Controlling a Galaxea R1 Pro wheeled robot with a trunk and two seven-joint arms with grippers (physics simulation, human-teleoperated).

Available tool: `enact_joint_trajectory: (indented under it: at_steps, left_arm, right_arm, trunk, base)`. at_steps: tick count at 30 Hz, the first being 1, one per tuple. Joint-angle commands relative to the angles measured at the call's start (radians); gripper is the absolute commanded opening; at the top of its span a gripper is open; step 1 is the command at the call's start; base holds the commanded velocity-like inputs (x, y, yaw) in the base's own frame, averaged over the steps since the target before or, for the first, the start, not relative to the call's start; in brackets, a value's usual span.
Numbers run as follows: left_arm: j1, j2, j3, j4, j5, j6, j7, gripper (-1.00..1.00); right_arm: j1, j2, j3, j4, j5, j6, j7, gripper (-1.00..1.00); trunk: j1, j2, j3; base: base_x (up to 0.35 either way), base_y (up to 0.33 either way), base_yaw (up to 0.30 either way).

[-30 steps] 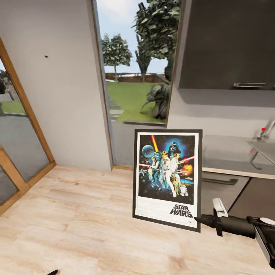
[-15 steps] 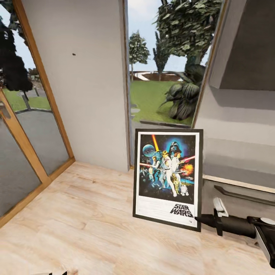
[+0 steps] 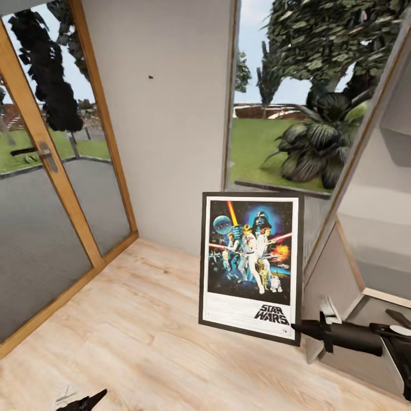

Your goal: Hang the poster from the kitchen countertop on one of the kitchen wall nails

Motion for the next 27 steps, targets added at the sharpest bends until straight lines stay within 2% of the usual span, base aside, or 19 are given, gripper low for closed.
enact_joint_trajectory:
  at_steps: [1,6,7,11,12,14,19,27]
  left_arm:
    - [-0.001,0.007,-0.009,0.002,0.007,0.004,-0.002,1.00]
    - [-0.001,0.019,-0.014,-0.003,0.006,0.023,-0.003,1.00]
    - [-0.001,0.024,-0.017,-0.031,0.005,0.034,-0.003,1.00]
    - [-0.001,0.030,-0.013,-0.141,0.006,0.121,0.000,1.00]
    - [-0.001,0.039,-0.010,-0.182,0.007,0.179,0.004,1.00]
    - [-0.001,0.049,-0.008,-0.210,0.006,0.220,0.007,1.00]
    - [-0.001,0.056,-0.008,-0.218,0.006,0.234,0.008,1.00]
    - [-0.001,0.058,-0.009,-0.186,0.005,0.237,0.007,1.00]
  right_arm:
    - [-0.001,0.000,0.000,-0.001,0.000,0.013,0.005,-1.00]
    - [-0.001,0.000,0.003,-0.001,0.000,0.013,0.004,-1.00]
    - [-0.001,0.000,0.004,-0.001,0.000,0.013,0.003,-1.00]
    - [-0.001,0.000,0.001,-0.001,0.000,0.013,0.003,-1.00]
    - [-0.001,0.000,-0.001,-0.001,0.000,0.013,0.003,-1.00]
    - [-0.001,0.000,-0.001,-0.001,0.001,0.013,0.003,-1.00]
    - [-0.001,0.000,0.000,-0.001,0.001,0.013,0.003,-1.00]
    - [-0.001,0.000,0.000,-0.001,0.000,0.013,0.003,-1.00]
  trunk:
    - [0.001,-0.002,-0.003]
    - [0.001,-0.002,-0.007]
    - [0.001,-0.002,-0.008]
    - [0.001,-0.002,-0.011]
    - [0.001,-0.002,-0.012]
    - [0.001,-0.002,-0.014]
    - [0.001,-0.002,-0.018]
    - [0.001,-0.002,-0.024]
  base:
    - [0.241,0.280,0.239]
    - [0.238,0.285,0.239]
    - [0.244,0.282,0.239]
    - [0.247,0.280,0.239]
    - [0.249,0.278,0.239]
    - [0.250,0.278,0.239]
    - [0.250,0.278,0.239]
    - [0.251,0.277,0.239]
